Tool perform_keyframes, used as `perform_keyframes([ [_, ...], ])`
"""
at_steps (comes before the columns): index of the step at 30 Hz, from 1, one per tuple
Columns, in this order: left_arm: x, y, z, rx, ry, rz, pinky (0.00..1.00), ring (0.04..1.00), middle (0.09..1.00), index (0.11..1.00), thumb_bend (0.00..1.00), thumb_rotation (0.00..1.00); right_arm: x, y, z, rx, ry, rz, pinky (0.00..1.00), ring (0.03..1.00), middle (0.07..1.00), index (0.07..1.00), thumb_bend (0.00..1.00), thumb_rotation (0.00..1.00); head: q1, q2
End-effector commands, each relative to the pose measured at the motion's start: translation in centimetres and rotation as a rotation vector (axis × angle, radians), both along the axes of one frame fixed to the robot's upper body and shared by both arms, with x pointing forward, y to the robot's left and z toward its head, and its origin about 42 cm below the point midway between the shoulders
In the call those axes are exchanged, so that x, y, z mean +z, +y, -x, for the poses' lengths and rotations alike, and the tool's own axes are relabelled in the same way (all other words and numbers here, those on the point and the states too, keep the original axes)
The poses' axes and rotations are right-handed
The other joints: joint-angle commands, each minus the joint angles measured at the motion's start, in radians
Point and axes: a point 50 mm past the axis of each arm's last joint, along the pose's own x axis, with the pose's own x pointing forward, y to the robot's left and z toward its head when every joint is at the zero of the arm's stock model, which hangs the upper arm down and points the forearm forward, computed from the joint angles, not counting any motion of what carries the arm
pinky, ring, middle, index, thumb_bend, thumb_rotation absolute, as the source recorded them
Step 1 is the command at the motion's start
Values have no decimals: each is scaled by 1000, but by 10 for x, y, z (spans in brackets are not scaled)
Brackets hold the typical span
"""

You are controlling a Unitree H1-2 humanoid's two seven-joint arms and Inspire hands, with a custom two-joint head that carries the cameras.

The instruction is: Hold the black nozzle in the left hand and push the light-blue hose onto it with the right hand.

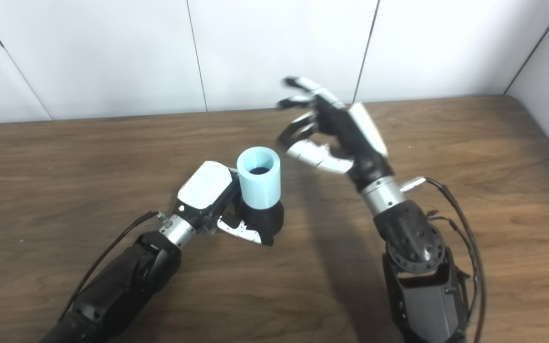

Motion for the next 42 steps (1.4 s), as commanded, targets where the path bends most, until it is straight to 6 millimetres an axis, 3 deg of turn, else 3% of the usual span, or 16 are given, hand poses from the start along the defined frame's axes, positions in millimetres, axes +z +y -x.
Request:
perform_keyframes([
  [1, -52, 26, 25, 28, 158, -175, 236, 328, 393, 495, 521, 0, 16, 2, -9, -10, -1, -68, 358, 496, 703, 778, 593, 490, 1, 0],
  [5, -53, 27, 25, 27, 168, -170, 238, 330, 392, 494, 521, 0, 11, 2, -16, -20, 126, -42, 358, 510, 708, 752, 565, 423, 4, 0],
  [8, -52, 28, 25, 28, 168, -169, 244, 333, 392, 494, 521, 0, 0, 2, -17, -5, 172, -33, 440, 589, 721, 750, 498, 318, 9, 1],
  [10, -51, 29, 25, 27, 167, -169, 243, 333, 456, 485, 526, 0, -5, 2, -18, 3, 195, -25, 463, 599, 723, 740, 474, 215, 9, 2],
  [13, -50, 30, 26, 24, 160, -167, 240, 328, 398, 493, 521, 0, -13, 3, -17, -3, 241, 60, 533, 615, 704, 711, 525, 160, 6, 2],
  [18, -47, 32, 27, 26, 171, -167, 256, 347, 396, 497, 521, 0, -23, 2, -19, 18, 297, 182, 538, 649, 706, 709, 582, 16, 6, 2],
  [22, -43, 33, 28, 45, 198, -150, 284, 374, 411, 502, 522, 0, -29, 1, -21, 30, 287, 256, 525, 663, 714, 722, 636, 24, 7, 1],
  [23, -40, 34, 28, 59, 224, -151, 303, 399, 427, 506, 523, 0, -31, 1, -22, 34, 287, 254, 522, 658, 716, 726, 645, 38, 7, 1],
  [24, -36, 35, 27, 70, 249, -152, 375, 481, 520, 501, 521, 38, -32, 1, -23, 37, 291, 249, 525, 659, 721, 733, 647, 39, 7, 1],
  [26, -26, 40, 27, 99, 298, -146, 520, 656, 700, 704, 799, 235, -35, 2, -22, 36, 309, 224, 533, 671, 734, 748, 642, 58, 12, 0],
  [28, -17, 46, 28, 131, 333, -140, 621, 788, 836, 841, 928, 315, -38, 3, -20, 34, 319, 197, 529, 680, 747, 761, 637, 67, 15, 1],
  [30, -9, 53, 28, 171, 355, -147, 759, 916, 949, 954, 986, 366, -41, 4, -20, 26, 329, 166, 528, 684, 752, 774, 636, 73, 18, 1],
  [32, -3, 60, 27, 210, 366, -162, 880, 983, 990, 991, 999, 379, -43, 6, -18, 14, 336, 138, 592, 704, 745, 807, 644, 84, 18, 1],
  [34, 1, 66, 26, 230, 372, -181, 920, 996, 998, 998, 1000, 380, -45, 7, -17, 8, 338, 116, 615, 713, 741, 841, 648, 84, 20, 1],
  [42, 3, 78, 24, 265, 383, -229, 923, 1000, 1000, 1000, 1000, 352, -47, 7, -15, 6, 339, 94, 613, 720, 746, 893, 651, 90, 19, 3],
])
